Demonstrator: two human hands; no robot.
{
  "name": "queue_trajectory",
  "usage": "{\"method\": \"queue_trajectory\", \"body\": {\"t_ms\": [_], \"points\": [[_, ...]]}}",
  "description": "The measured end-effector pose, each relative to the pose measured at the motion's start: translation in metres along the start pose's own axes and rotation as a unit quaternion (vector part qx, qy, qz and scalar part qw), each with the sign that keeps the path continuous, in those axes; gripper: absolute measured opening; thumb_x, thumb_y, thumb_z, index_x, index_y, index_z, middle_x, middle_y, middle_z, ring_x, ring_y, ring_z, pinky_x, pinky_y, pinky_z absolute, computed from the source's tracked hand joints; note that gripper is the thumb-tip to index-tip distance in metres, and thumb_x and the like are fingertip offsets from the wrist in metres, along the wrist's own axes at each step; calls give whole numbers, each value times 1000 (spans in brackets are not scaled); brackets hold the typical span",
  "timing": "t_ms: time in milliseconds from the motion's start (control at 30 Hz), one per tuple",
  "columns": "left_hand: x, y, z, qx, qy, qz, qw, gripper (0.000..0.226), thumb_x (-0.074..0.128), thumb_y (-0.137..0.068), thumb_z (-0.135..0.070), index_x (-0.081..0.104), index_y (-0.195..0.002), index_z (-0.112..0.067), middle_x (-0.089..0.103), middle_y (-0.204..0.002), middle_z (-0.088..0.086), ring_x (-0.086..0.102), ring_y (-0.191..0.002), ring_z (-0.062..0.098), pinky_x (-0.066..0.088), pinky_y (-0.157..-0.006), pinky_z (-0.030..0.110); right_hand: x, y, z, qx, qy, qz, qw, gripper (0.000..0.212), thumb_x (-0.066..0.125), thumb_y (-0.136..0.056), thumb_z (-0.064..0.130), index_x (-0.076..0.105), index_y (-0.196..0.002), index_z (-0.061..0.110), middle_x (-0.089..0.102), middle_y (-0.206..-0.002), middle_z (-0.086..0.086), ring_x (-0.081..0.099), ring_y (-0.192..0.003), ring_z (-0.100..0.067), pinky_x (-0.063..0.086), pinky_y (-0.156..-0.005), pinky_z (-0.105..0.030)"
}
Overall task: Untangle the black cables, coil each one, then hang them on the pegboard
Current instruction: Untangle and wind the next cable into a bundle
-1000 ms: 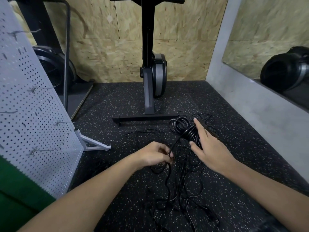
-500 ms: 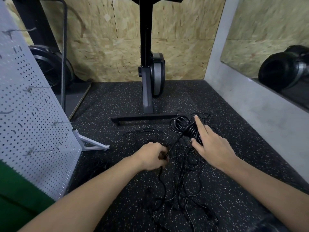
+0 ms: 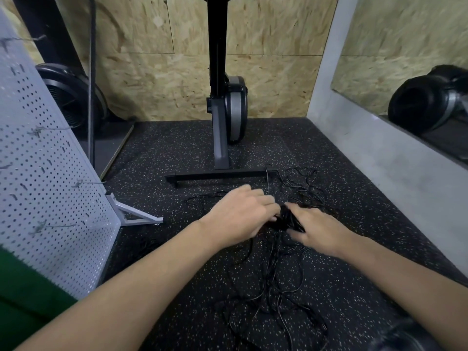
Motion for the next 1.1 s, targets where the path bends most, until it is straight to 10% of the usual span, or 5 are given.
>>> {"method": "queue_trajectory", "body": {"t_ms": [167, 333, 600, 800, 1100], "points": [[-4, 1, 23, -25, -8, -35, 999, 21, 58, -102, -38, 71, -94, -23, 67, -85, -9, 60, -84, 16, 44, -75, 32, -4, 11, 20, -142, 0, 25, 990, 33, 68, -97, 33, 50, -125, 38, 62, -102, 15, 61, -87, -4, 51, -77, -29], [2, 6, 32, -28, -22, 2, 999, 25, 59, -100, -46, 69, -91, -25, 61, -84, -12, 57, -85, 14, 44, -88, 37, -4, 19, 29, -217, 45, 8, 975, 47, 62, -99, 38, 46, -143, 38, 58, -119, 21, 49, -110, -1, 44, -101, -26], [29, 24, 58, -195, 177, 100, 959, 67, 40, -88, -76, 76, -87, -19, 67, -93, -11, 58, -95, 9, 45, -89, 34, -17, 35, 48, -224, -130, 2, 966, 59, 68, -99, 25, 25, -138, 37, 64, -125, 21, 64, -96, -10, 51, -82, -31], [36, 35, 71, -279, 360, 55, 889, 51, 63, -86, -62, 83, -96, -17, 72, -100, -6, 68, -91, 7, 53, -87, 28, -17, 35, 48, -235, -46, -69, 968, 82, 58, -103, 41, 4, -164, 39, 55, -126, 13, 52, -109, -1, 44, -104, -22], [28, 40, 83, -245, 293, 85, 920, 26, 66, -98, -44, 81, -112, -27, 59, -134, -9, 61, -117, 10, 49, -104, 37, -17, 29, 46, -297, 1, -156, 942, 75, 46, -107, 45, 11, -167, 16, 56, -136, 1, 34, -117, 9, 21, -111, -4]]}}
Point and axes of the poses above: each hand's wrist, its own y-axis away from the middle knuckle, its own x-axis out of the palm, z = x × y, the point moved 4 cm from there along -y, towards the middle knuckle
